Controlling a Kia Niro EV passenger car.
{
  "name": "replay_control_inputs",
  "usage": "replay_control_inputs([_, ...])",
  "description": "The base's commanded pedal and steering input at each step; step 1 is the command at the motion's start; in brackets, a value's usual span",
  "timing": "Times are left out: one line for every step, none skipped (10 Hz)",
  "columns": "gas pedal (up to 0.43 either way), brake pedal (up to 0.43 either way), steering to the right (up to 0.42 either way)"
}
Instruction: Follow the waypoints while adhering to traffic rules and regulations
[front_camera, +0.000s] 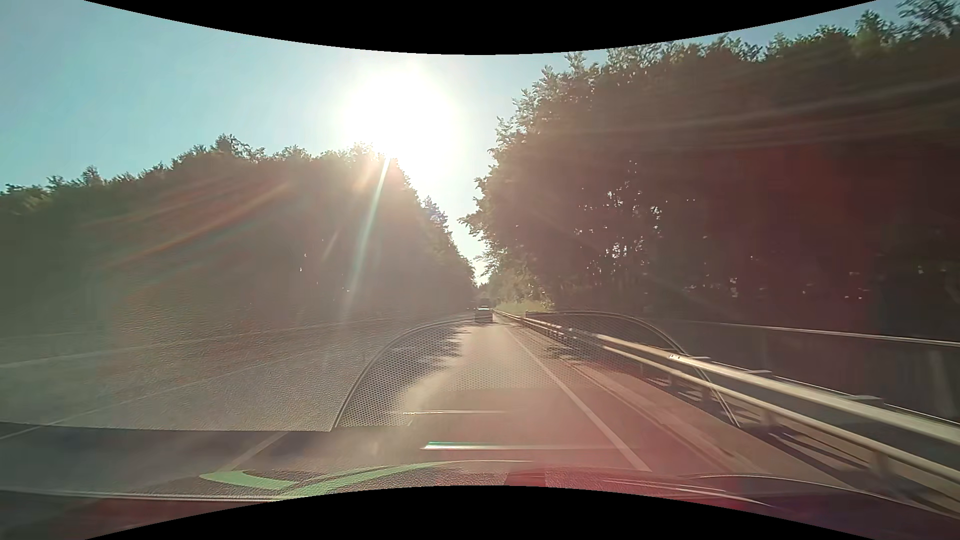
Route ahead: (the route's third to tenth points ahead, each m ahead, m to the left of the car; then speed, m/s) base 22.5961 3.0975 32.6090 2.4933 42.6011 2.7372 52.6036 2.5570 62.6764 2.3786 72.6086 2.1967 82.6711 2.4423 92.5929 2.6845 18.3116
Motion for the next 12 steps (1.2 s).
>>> replay_control_inputs([0.268, 0.000, -0.003])
replay_control_inputs([0.268, 0.000, -0.003])
replay_control_inputs([0.268, 0.000, -0.003])
replay_control_inputs([0.268, 0.000, -0.003])
replay_control_inputs([0.268, 0.000, -0.003])
replay_control_inputs([0.268, 0.000, -0.003])
replay_control_inputs([0.268, 0.000, -0.003])
replay_control_inputs([0.268, 0.000, -0.003])
replay_control_inputs([0.268, 0.000, -0.003])
replay_control_inputs([0.268, 0.000, -0.003])
replay_control_inputs([0.268, 0.000, -0.003])
replay_control_inputs([0.268, 0.000, -0.002])
